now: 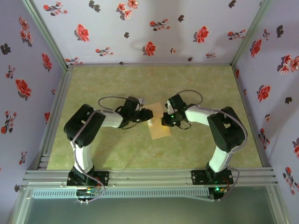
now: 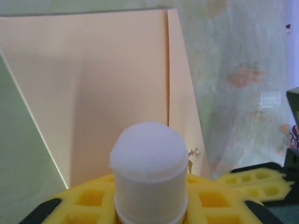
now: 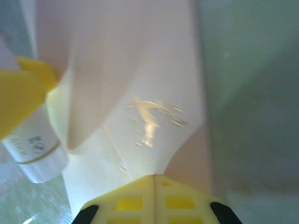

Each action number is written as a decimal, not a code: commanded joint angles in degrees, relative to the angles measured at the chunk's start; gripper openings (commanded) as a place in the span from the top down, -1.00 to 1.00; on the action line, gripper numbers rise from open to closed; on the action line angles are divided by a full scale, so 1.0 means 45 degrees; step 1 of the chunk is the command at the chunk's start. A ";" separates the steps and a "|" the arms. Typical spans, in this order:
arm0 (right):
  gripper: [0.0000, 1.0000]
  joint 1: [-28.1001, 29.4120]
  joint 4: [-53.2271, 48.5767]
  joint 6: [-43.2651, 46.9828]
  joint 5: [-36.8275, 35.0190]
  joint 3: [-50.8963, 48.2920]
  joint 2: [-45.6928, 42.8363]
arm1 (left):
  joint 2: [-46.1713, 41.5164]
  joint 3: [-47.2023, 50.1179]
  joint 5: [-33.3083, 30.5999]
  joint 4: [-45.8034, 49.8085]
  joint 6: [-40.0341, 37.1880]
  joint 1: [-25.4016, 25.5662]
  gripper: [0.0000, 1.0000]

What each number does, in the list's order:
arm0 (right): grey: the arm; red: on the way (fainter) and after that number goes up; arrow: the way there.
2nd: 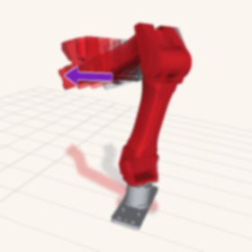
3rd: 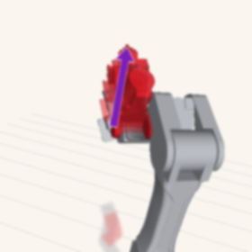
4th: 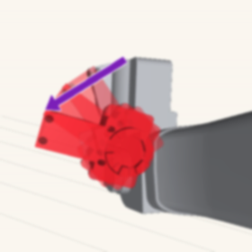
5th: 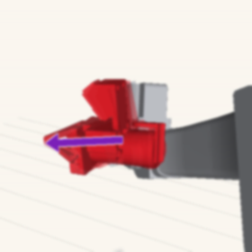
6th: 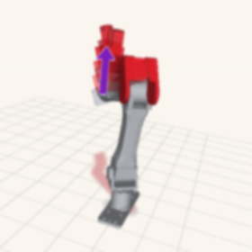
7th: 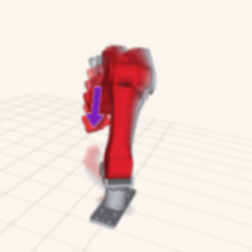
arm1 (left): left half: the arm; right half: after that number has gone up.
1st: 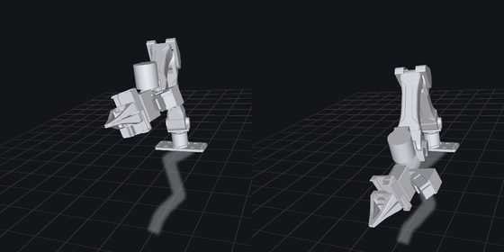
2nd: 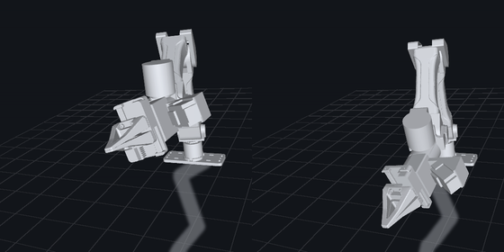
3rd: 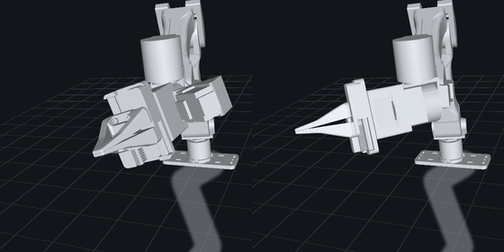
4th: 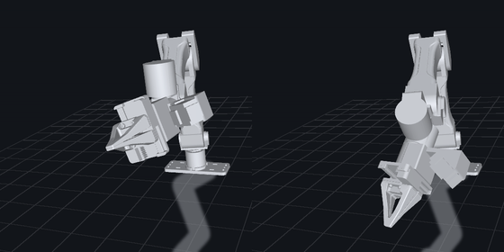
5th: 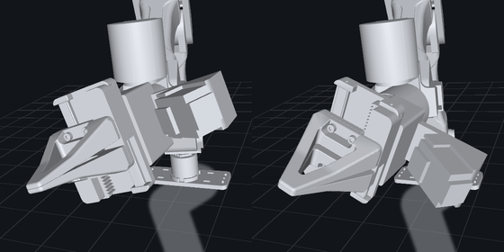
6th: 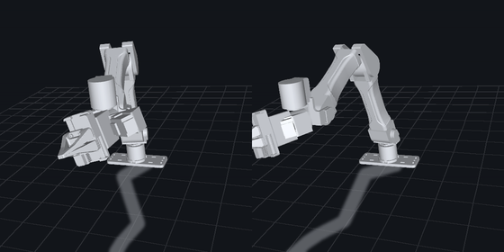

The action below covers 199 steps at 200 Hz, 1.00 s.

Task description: Place the letter into the envelope and seal it

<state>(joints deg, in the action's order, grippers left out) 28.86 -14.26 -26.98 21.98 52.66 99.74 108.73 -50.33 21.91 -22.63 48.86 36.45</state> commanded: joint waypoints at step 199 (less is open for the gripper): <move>1.00 -0.0183 0.4068 -0.3340 0.3166 -0.0708 0.1234 | 0.0635 0.0186 0.0636 -0.0342 0.0398 -0.0209 1.00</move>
<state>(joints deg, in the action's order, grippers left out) 27.55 2.20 -40.58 35.24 48.38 103.02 109.03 -49.65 24.18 -24.21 50.00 35.70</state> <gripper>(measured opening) 0.050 0.280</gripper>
